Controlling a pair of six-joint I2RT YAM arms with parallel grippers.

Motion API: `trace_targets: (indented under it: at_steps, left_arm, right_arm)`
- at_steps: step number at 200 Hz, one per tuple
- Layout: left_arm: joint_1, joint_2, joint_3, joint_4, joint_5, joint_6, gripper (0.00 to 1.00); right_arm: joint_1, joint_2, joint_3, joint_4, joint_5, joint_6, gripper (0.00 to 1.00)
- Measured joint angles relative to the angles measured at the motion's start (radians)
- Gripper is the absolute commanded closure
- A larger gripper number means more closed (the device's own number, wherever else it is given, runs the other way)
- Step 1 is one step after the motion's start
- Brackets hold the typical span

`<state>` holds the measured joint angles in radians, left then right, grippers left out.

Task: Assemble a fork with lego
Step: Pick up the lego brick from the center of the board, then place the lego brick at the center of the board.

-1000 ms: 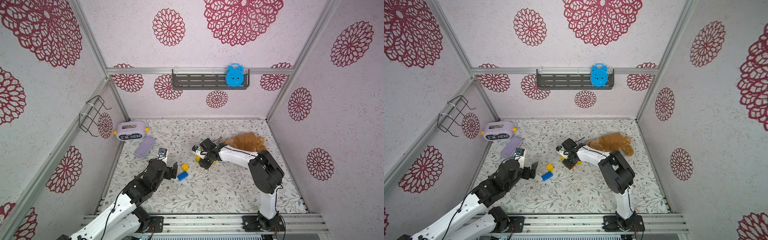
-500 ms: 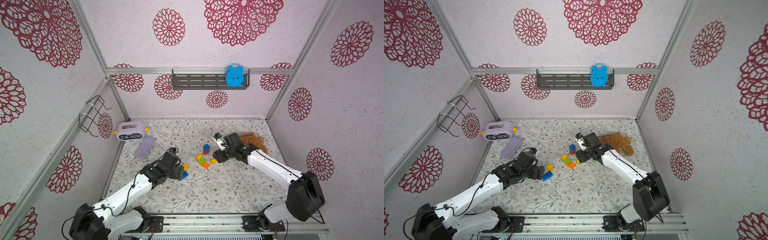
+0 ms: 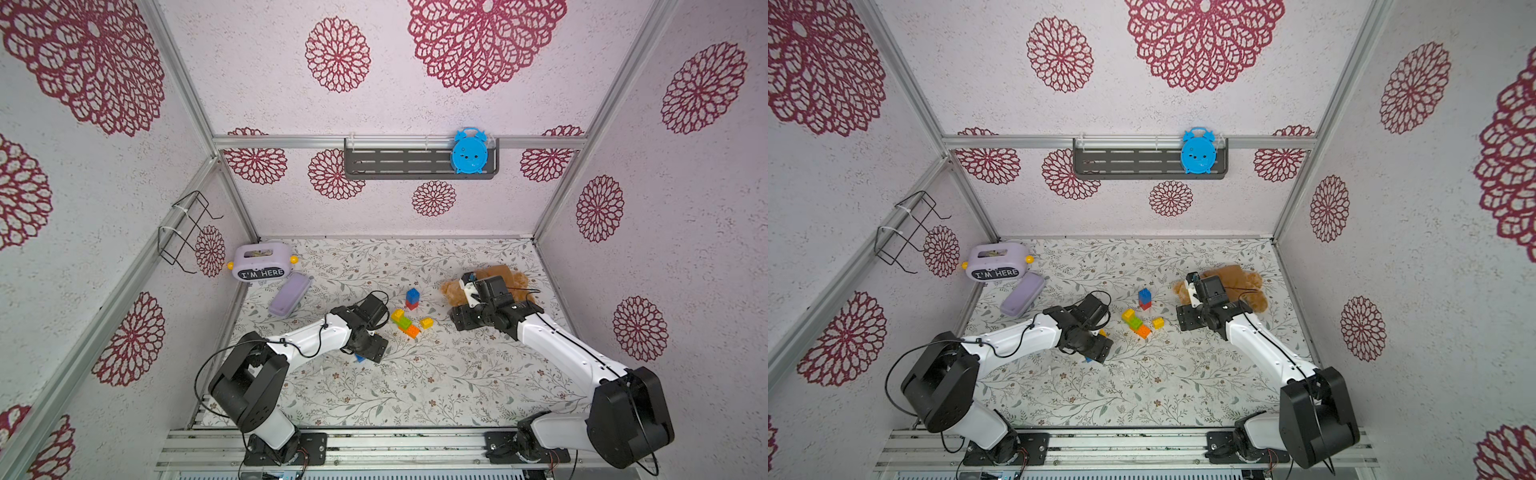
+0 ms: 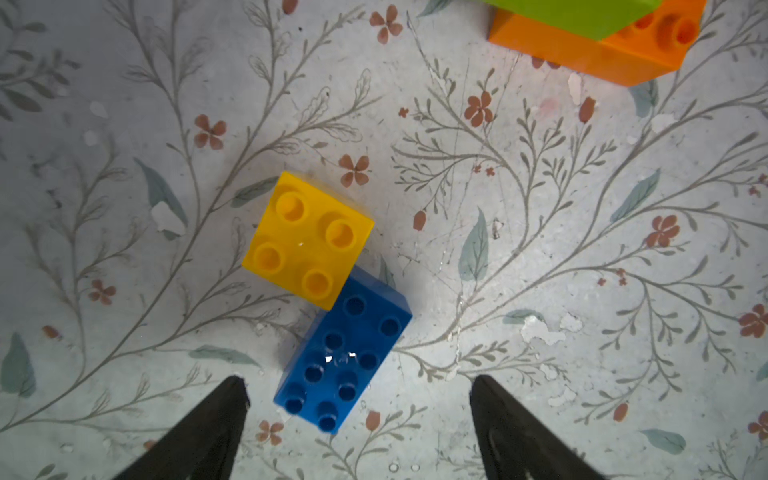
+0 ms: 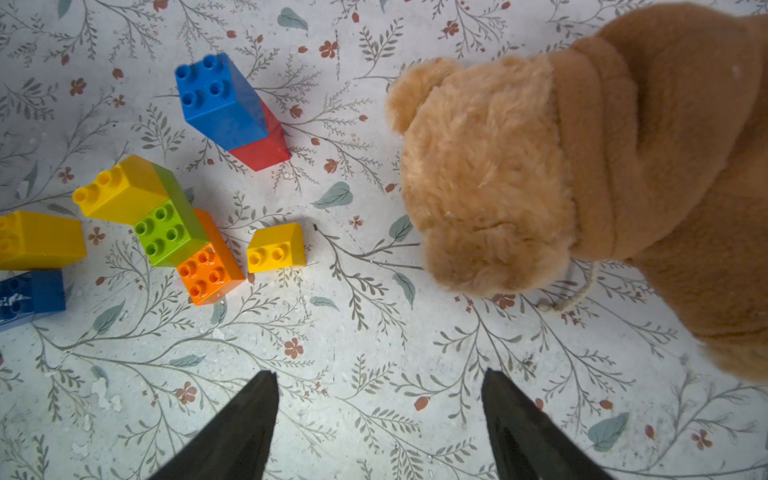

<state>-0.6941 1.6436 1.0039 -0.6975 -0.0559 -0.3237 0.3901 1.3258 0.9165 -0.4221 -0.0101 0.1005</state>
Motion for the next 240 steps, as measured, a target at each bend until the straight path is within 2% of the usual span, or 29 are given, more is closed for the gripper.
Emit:
trace_targets:
  at_steps: [29, 62, 90, 116, 185, 214, 240]
  left_arm:
    - [-0.001, 0.08, 0.026, -0.007, 0.01, 0.037, 0.22]
    - [-0.002, 0.138, 0.055, -0.025, 0.023, 0.067, 0.4]
    - [-0.002, 0.142, 0.063, -0.029, 0.031, 0.082, 0.58]
    - [-0.01, 0.141, 0.062, -0.034, 0.044, 0.095, 0.69]
    - [-0.108, 0.097, 0.076, -0.05, 0.067, 0.175, 0.75]
    - [-0.165, 0.122, 0.179, -0.051, 0.092, 0.233, 0.75]
    - [-0.197, 0.224, 0.305, -0.052, 0.106, 0.285, 0.75]
  right_arm:
    - [-0.008, -0.008, 0.0, -0.004, 0.007, 0.006, 0.19]
    - [-0.013, -0.008, -0.001, -0.007, 0.007, 0.007, 0.2]
    - [-0.017, -0.008, -0.001, -0.01, 0.006, 0.008, 0.2]
    - [-0.02, -0.008, -0.001, -0.01, 0.006, 0.008, 0.2]
    - [-0.029, -0.008, -0.001, -0.01, -0.001, 0.024, 0.19]
    - [-0.038, -0.008, -0.004, -0.008, 0.0, 0.042, 0.17]
    - [-0.046, -0.008, -0.021, -0.01, 0.001, 0.06, 0.17]
